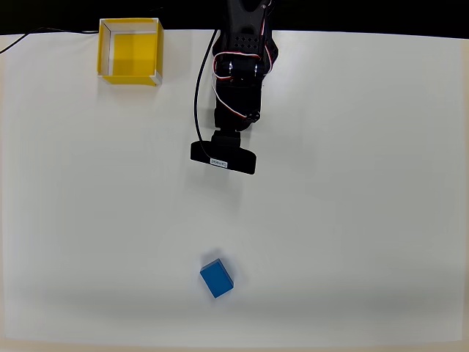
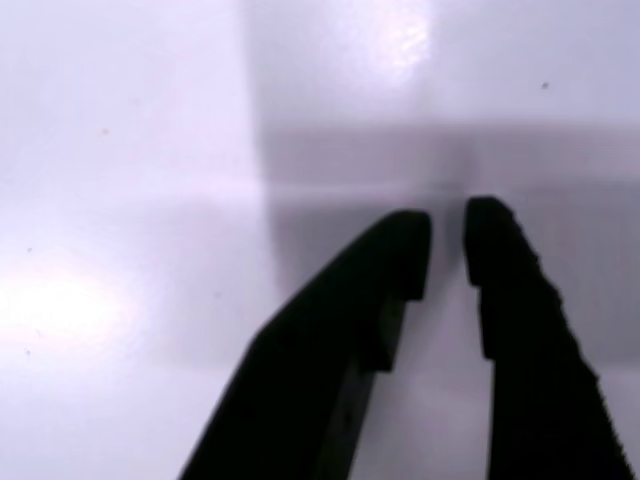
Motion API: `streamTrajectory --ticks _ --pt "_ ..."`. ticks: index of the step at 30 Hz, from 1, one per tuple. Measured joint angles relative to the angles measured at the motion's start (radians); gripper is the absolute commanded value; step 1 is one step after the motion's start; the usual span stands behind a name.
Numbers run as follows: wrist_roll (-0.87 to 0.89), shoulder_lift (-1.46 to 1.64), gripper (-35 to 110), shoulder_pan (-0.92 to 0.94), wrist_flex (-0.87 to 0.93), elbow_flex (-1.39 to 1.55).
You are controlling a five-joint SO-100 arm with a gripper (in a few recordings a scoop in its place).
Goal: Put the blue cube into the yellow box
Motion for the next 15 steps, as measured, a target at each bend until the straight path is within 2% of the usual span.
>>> streamTrajectory --ticks 11,15 --pt "0.015 0.0 0 0.0 0.0 0.0" --pt "-0.035 -0.002 1 0.0 0.0 -0.002"
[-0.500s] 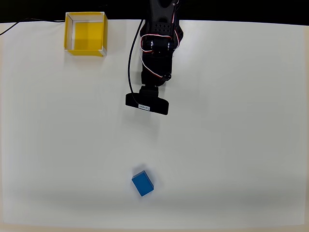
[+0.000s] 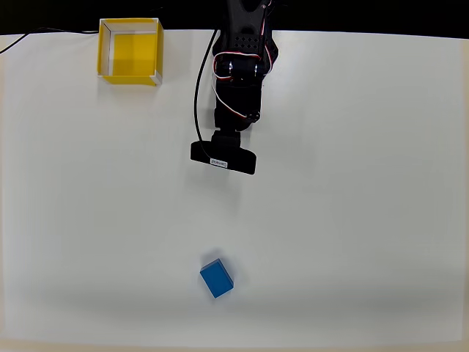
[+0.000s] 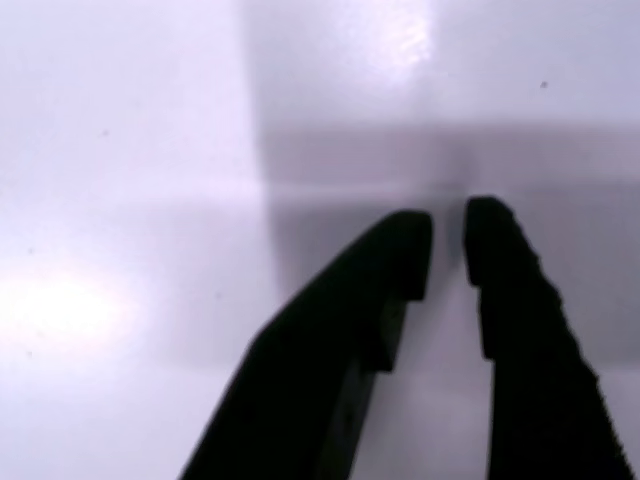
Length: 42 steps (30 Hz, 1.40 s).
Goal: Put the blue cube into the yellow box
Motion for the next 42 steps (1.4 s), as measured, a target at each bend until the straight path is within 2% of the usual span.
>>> streamTrajectory --ticks 6,10,15,22,29,42 --pt "-0.017 -0.167 20 0.037 -0.023 -0.115" --pt "0.038 -0.379 32 0.081 -0.124 -0.299" --pt "0.021 -0.649 43 0.152 -0.272 -0.514" --pt "-0.066 -1.022 47 0.215 -0.494 -0.736" --pt "-0.141 -1.376 48 0.245 -0.816 -0.928" --pt "-0.15 -1.822 48 0.169 -0.93 -1.341"
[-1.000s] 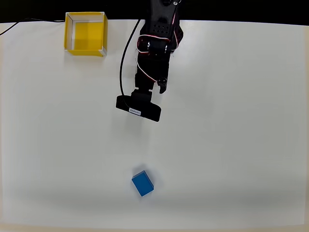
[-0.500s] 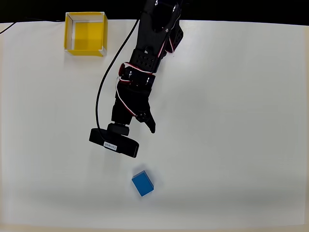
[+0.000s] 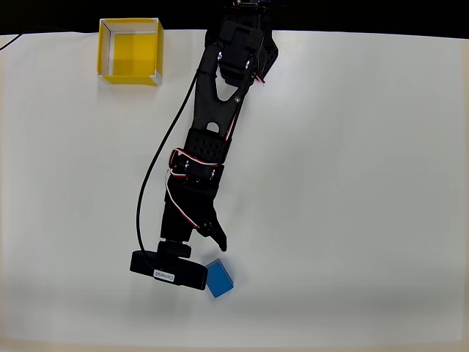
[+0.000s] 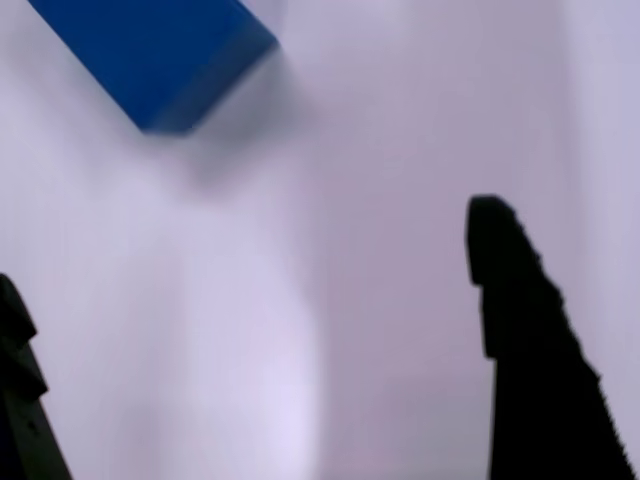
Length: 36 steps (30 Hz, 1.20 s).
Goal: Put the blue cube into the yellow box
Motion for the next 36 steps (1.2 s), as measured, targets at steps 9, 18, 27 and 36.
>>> streamTrajectory --ticks 9,18,27,36 --pt "-0.08 -0.218 48 -0.041 -0.092 -0.133" --pt "-0.103 -0.385 48 -0.029 -0.143 -0.285" --pt "-0.112 -0.499 47 -0.015 -0.172 -0.396" --pt "-0.08 -0.543 48 -0.049 -0.175 -0.449"
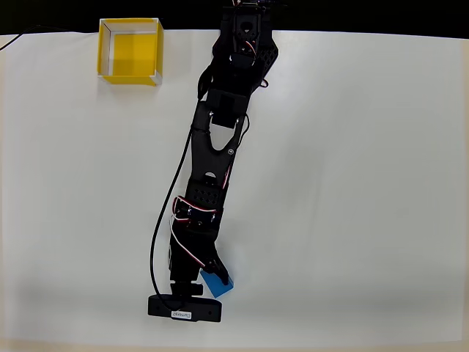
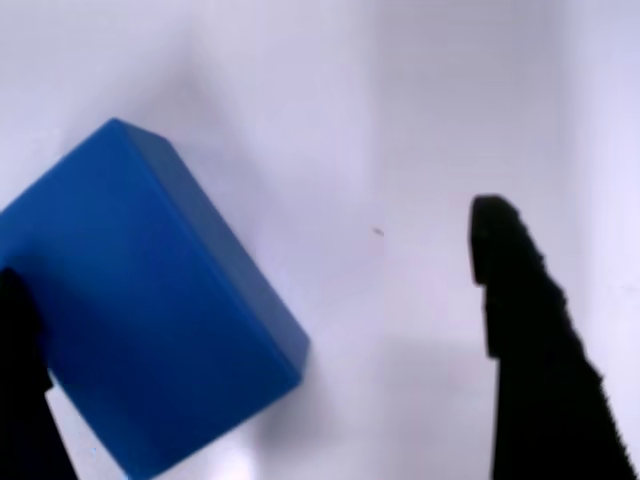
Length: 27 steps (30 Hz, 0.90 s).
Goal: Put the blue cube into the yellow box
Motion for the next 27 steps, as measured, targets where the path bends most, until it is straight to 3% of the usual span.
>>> streamTrajectory --ticks 27 --pt "0.048 -0.023 54 -0.051 0.006 0.0"
